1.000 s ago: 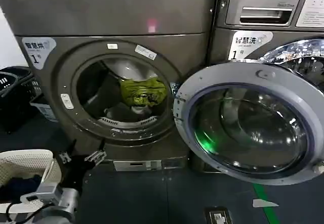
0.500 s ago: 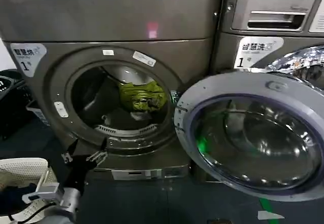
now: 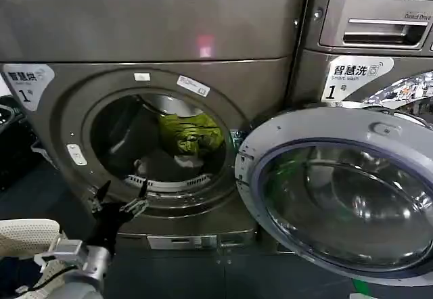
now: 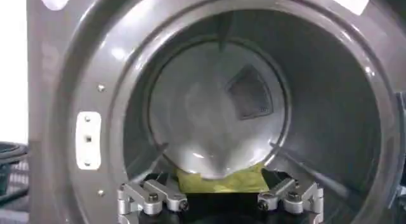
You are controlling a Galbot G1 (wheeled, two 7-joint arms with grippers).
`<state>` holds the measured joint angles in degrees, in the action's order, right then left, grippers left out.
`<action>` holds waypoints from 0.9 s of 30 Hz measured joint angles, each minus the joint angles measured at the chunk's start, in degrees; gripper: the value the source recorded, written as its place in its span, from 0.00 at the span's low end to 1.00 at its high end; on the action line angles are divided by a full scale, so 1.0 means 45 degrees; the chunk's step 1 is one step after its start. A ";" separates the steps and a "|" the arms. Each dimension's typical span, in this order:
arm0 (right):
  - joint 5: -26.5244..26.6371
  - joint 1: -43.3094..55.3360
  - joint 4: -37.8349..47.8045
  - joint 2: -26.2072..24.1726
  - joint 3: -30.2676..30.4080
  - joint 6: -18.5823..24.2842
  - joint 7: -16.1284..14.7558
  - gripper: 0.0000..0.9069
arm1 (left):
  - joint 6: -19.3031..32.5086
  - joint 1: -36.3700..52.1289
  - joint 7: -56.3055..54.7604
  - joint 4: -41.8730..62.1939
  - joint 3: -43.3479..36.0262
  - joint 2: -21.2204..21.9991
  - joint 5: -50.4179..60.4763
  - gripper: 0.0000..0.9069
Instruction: Grasp the clothes from the dryer.
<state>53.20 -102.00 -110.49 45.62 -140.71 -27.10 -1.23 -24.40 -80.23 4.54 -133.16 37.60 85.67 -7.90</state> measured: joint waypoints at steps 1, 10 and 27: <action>0.0002 -0.0029 -0.0036 0.0000 -0.0030 -0.0016 0.0000 1.00 | 0.0019 0.0112 -0.0026 0.0112 -0.0045 -0.0110 -0.0098 1.00; 0.0023 -0.0369 -0.0481 0.0132 -0.0441 -0.0055 -0.0304 1.00 | 0.0136 0.1985 -0.0316 0.1762 -0.0362 -0.1183 -0.1013 1.00; 0.0193 -0.0575 -0.0554 0.0116 -0.1010 0.0091 -0.0678 1.00 | 0.1090 0.7566 -0.0528 0.8119 -0.1779 -0.1192 -0.1373 1.00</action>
<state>54.07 -104.59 -112.98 46.14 -145.26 -26.69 -4.28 -19.50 -46.19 2.17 -96.62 29.60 80.30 -14.07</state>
